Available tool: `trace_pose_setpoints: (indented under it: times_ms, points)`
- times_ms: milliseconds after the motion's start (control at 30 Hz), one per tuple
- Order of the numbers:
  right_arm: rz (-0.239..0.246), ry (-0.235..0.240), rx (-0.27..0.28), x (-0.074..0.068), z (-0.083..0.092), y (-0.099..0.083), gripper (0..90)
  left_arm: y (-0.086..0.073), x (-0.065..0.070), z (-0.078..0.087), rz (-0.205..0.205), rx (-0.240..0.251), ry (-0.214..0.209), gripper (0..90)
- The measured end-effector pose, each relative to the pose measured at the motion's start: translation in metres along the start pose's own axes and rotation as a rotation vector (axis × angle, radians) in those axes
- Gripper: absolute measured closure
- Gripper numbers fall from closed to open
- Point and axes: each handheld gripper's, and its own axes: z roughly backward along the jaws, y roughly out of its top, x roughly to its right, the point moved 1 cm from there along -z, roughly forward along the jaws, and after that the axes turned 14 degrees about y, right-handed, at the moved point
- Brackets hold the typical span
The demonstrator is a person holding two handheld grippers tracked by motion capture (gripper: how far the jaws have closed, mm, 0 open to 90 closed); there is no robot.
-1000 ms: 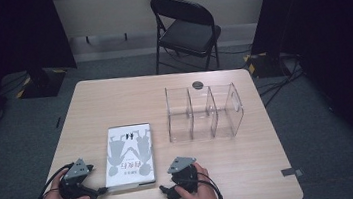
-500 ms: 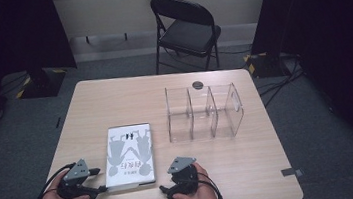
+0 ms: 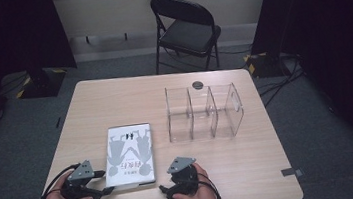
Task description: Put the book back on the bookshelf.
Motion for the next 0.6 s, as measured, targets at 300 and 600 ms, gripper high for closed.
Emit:
trace_pose_setpoints:
  times_ms: [300, 600]
  points:
    - [0.008, -0.018, 0.012, -0.004, -0.005, 0.006, 19.5, 0.005, 0.005, -0.006, 0.001, -0.009, -0.016, 41.0]
    - [0.062, 0.04, 0.028, -0.014, -0.009, 0.038, 22.5, 0.008, 0.007, -0.005, -0.008, -0.026, 0.002, 42.3]
